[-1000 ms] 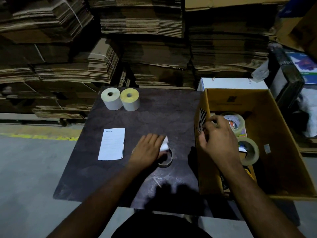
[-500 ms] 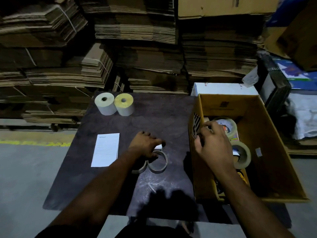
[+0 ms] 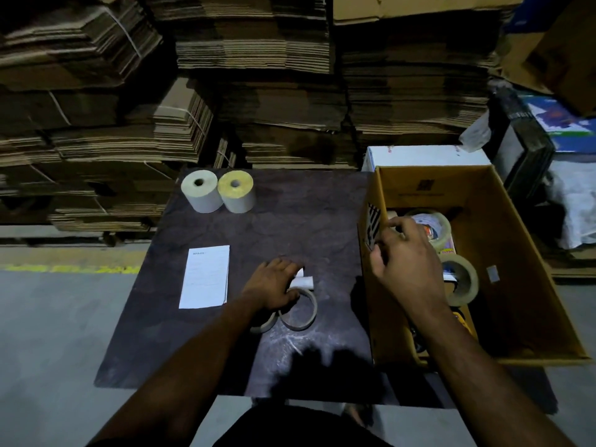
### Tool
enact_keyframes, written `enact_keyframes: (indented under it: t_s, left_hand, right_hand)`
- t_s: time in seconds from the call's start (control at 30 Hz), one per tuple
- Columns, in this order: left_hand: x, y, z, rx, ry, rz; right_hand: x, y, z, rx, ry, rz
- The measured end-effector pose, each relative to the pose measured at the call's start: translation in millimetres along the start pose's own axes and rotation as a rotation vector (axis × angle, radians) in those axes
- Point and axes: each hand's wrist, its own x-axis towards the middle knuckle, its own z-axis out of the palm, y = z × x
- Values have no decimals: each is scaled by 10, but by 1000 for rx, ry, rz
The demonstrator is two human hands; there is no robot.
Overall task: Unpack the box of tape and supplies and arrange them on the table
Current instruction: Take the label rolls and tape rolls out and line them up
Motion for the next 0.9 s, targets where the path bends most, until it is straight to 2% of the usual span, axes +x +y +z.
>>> enact_keyframes:
  t_s: [0.2, 0.3, 0.43, 0.5, 0.57, 0.63, 0.73, 0.9]
  left_hand:
    - [-64, 105, -155, -89, 89, 19]
    - [46, 347, -357, -195, 164, 76]
    - [152, 1013, -764, -440, 430, 171]
    - [234, 1385, -1001, -445, 567, 257]
    - [440, 1723, -1199, -337, 616, 354]
    - [728, 1978, -1314, -125, 556, 436]
    - [1229, 2294, -1252, 145, 347, 490]
    - [1887, 2514, -908, 372, -125, 363]
  right_hand:
    - [-14, 12, 4, 43, 35, -21]
    - [-34, 49, -20, 173, 40, -7]
    - [-148, 347, -112, 275, 43, 57]
    - [-252, 625, -176, 220, 4, 99]
    - [-354, 959, -220, 190, -79, 157]
    - [-408, 1221, -234, 170, -189, 176]
    - [-345, 1454, -229, 131, -293, 170]
    - [-71, 1551, -85, 16, -459, 208]
